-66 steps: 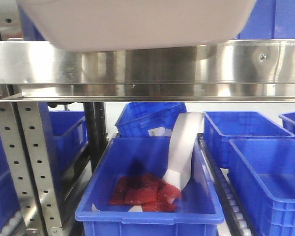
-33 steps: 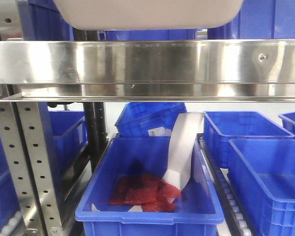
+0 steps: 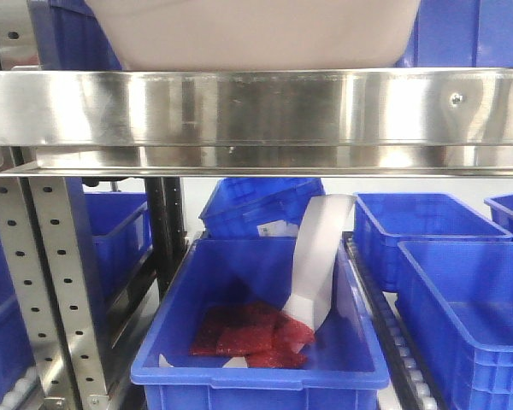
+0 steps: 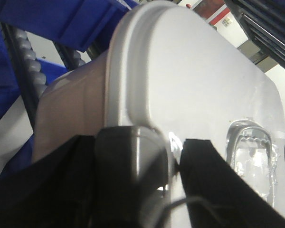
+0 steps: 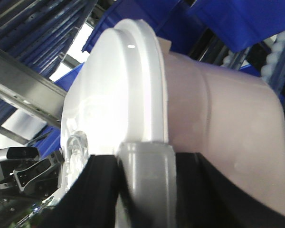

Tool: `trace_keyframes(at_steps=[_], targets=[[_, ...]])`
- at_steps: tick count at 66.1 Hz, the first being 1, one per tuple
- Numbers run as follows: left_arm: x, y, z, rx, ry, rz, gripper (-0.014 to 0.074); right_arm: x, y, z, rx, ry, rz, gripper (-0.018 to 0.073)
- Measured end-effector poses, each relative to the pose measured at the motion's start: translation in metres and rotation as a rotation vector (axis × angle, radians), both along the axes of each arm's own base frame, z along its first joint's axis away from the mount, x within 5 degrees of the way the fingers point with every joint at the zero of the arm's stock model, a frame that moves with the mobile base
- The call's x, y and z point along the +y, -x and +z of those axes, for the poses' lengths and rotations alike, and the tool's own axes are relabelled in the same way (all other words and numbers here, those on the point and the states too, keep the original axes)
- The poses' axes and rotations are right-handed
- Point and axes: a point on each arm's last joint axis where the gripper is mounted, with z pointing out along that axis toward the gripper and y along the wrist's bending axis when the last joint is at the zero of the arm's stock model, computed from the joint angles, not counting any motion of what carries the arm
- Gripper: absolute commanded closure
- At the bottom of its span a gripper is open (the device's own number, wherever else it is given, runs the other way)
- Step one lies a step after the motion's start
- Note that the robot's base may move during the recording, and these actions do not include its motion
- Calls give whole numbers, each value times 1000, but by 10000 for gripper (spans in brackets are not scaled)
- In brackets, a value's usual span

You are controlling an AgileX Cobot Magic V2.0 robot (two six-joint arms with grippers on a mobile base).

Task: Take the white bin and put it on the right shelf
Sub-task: 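Push the white bin forward onto the roller shelf with both grippers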

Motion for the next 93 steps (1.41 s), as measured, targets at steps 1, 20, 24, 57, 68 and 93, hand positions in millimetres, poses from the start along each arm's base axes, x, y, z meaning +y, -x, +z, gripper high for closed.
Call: trace_keyframes(at_steps=[1, 20, 24, 57, 68, 93], targets=[[0, 0, -1, 2, 1, 0, 374, 0, -1, -1, 0, 3, -6, 231], [-1, -6, -5, 12, 4, 37, 314, 0, -11, -13, 27, 0, -19, 170], [0, -6, -4, 10, 3, 43, 271, 0, -13, -15, 34, -8, -16, 139], [18, -10, -3, -15, -12, 87, 144, -15, -22, -23, 44, 94, -143, 19], [26, -9, -2, -14, -5, 75, 144, -34, -24, -23, 49, 102, -229, 19], [25, -8, -2, -18, -7, 61, 538, -35, -24, -23, 47, 102, -222, 507]])
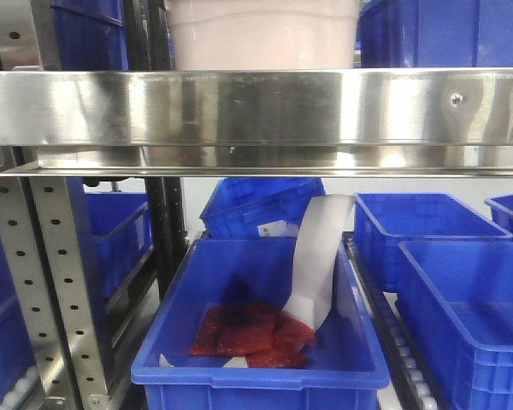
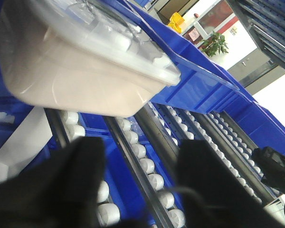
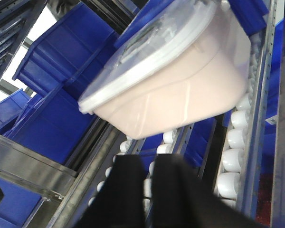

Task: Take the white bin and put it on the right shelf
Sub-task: 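Push the white bin forward onto the roller shelf with both grippers, then open both grippers and release the bin's end clips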

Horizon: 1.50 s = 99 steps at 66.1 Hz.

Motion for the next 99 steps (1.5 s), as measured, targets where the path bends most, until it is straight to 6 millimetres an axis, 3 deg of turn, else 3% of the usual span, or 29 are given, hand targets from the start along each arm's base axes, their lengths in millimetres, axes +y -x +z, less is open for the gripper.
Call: trace_keyframes(at_steps=[8, 41, 45, 51, 61, 68, 76, 86, 99], targets=[[0, 0, 0, 0, 0, 0, 730, 0, 0, 0, 0, 0, 0, 503], [3, 2, 6, -20, -15, 38, 719, -4, 3, 4, -11, 56, -44, 491], [6, 12, 20, -65, -53, 68, 719, -5, 12, 17, -47, 118, -69, 491], [13, 39, 57, -186, -121, 167, 715, -9, 33, 46, -137, 218, -162, 491], [35, 80, 111, -378, -180, 462, 715, -24, 76, 96, -312, 412, -405, 491], [50, 104, 134, -496, -272, 644, 715, -33, 96, 117, -410, 576, -547, 491], [55, 120, 146, -588, -400, 711, 715, -34, 106, 124, -452, 670, -567, 491], [50, 125, 127, -548, -468, 640, 715, -20, 112, 118, -440, 691, -445, 491], [50, 146, 65, -400, -497, 611, 715, -14, 134, 83, -375, 690, -435, 491]])
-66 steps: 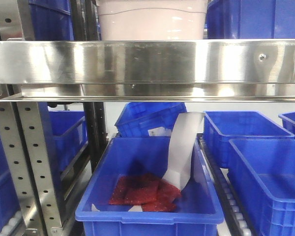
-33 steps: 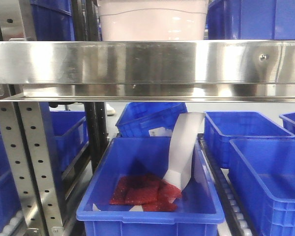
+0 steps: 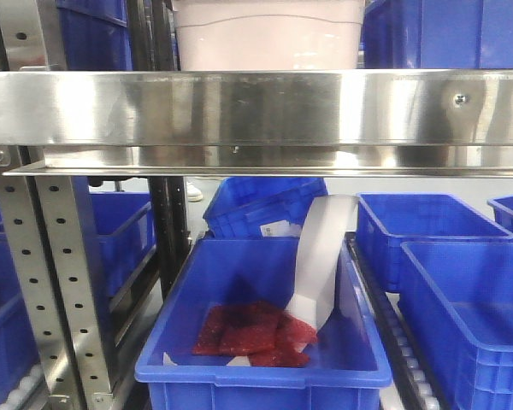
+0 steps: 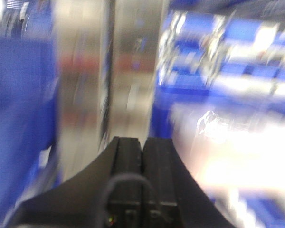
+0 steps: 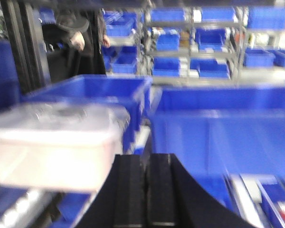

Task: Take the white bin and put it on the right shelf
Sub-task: 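Open both grippers and release the bin's end clips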

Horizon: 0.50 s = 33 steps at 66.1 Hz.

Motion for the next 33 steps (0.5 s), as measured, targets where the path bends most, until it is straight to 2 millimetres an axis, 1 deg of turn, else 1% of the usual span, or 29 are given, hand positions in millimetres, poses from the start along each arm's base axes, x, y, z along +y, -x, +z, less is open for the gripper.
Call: trace_keyframes(at_steps=[5, 7, 8, 10, 20, 26, 28, 32, 33], targets=[[2, 17, -25, 38, 36, 30, 715, -3, 15, -21, 21, -13, -45, 491], [3, 24, -31, 40, 47, 38, 715, -3, 22, -27, 19, -16, -60, 491], [3, 29, -37, 46, 56, 45, 715, -3, 24, -33, 31, -19, -64, 491], [4, 34, -44, 56, 67, 51, 715, -3, 32, -39, 35, -19, -70, 491], [6, 65, -84, 103, 133, 84, 715, -2, 67, -82, 75, -30, -106, 491], [7, 87, -101, 87, 151, 107, 715, -2, 92, -104, 68, -37, -133, 491], [8, 95, -104, 74, 153, 114, 715, -1, 101, -108, 50, -36, -139, 491], [8, 109, -110, 42, 156, 123, 715, 0, 118, -121, 31, -41, -144, 491], [8, 113, -110, 27, 157, 125, 715, 0, 123, -119, 10, -41, -144, 491]])
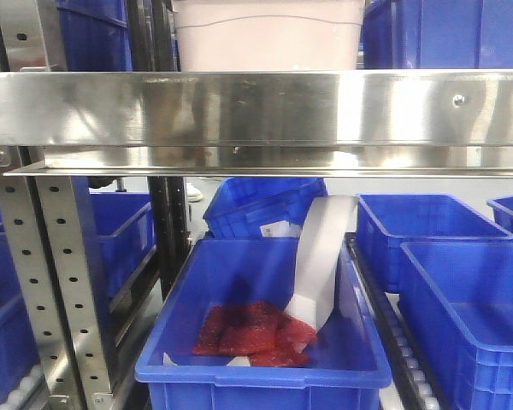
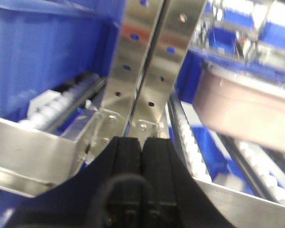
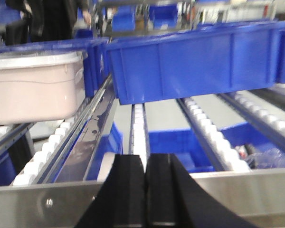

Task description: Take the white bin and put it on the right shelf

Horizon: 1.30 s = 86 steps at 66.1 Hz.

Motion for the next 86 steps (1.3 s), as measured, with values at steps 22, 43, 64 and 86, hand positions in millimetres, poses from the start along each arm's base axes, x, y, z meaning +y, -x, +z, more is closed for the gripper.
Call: trace_keyframes(at_steps=[22, 43, 64, 86], targets=[[0, 39, -1, -144, -7, 8, 715, 5, 50, -18, -168, 16, -8, 491], [0, 39, -3, -140, -8, 8, 715, 5, 50, -18, -170, 15, -8, 491], [0, 39, -3, -140, -6, 8, 715, 5, 50, -18, -170, 15, -8, 491], [0, 39, -3, -140, -6, 8, 715, 5, 50, -20, -165, 13, -8, 491]])
